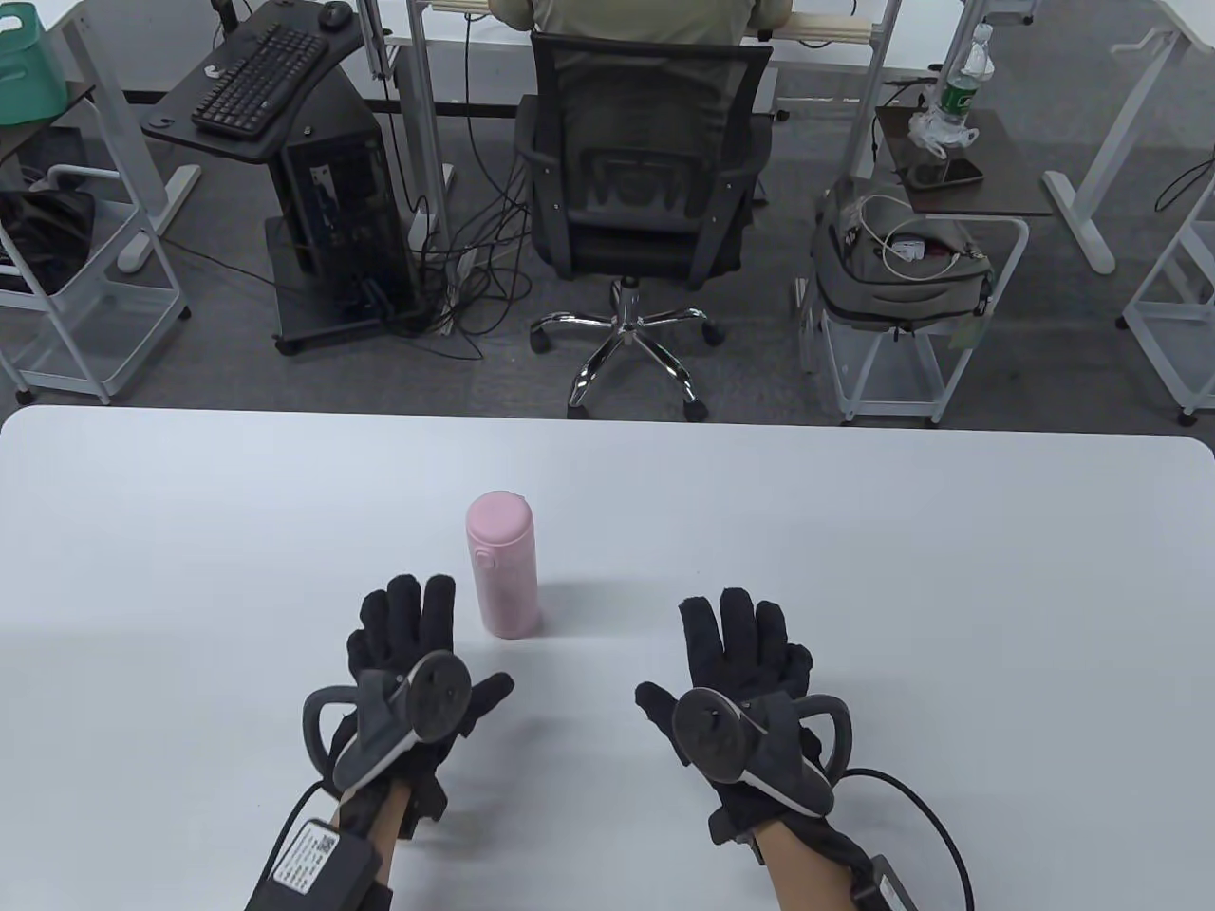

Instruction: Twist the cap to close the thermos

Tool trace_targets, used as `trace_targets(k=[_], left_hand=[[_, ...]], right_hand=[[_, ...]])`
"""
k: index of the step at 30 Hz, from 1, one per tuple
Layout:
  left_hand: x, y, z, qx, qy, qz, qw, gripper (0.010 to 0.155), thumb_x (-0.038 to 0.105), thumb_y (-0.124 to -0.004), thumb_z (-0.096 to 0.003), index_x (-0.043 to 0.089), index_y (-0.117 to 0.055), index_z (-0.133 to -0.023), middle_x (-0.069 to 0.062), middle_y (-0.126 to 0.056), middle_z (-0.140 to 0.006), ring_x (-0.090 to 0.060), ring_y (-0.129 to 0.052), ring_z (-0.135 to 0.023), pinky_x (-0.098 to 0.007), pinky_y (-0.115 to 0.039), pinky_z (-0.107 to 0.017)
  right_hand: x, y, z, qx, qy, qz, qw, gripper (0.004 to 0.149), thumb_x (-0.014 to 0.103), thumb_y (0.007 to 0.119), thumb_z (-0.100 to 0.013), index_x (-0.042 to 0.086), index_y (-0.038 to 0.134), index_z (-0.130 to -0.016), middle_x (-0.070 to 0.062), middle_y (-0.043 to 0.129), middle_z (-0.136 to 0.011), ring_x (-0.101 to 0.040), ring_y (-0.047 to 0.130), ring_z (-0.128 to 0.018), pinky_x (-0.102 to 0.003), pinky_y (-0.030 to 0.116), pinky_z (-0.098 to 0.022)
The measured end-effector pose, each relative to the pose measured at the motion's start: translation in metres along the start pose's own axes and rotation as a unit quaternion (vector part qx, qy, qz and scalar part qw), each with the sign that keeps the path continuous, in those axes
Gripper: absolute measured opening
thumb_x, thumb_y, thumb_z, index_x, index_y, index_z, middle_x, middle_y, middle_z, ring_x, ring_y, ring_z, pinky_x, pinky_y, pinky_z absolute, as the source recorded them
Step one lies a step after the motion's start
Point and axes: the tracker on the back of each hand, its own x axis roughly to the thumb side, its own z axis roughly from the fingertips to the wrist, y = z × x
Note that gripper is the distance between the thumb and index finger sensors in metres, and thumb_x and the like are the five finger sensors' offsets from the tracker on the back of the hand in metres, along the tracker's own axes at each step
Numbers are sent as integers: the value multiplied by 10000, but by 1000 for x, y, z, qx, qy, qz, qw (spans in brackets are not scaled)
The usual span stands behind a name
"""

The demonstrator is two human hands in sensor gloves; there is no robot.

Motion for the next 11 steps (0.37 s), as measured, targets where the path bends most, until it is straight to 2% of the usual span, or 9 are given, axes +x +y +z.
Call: trace_targets(k=[2,6,11], left_hand=[[8,-1,14,-6,-14,-36,999,1068,791,-724,-455,245,-204,-1211,-232,-310,-1262,-526,-354,-1098,-684,-465,-746],[14,-4,18,-12,-24,-36,999,1045,778,-711,-467,241,-207,-1208,-231,-309,-1258,-526,-361,-1094,-678,-465,-747],[20,-12,18,-21,-40,-63,997,1038,779,-701,-465,258,-194,-1207,-214,-288,-1262,-511,-346,-1102,-671,-454,-757]], right_hand=[[1,16,7,5,2,27,1000,906,597,601,-633,-36,281,-1197,-472,305,-1162,-772,362,-951,-876,471,-563],[-1,35,13,21,-7,76,997,912,592,603,-629,-45,271,-1191,-481,299,-1153,-784,364,-937,-875,471,-560],[-5,45,10,49,3,63,997,907,586,600,-631,-58,285,-1187,-483,310,-1148,-787,376,-932,-868,478,-563]])
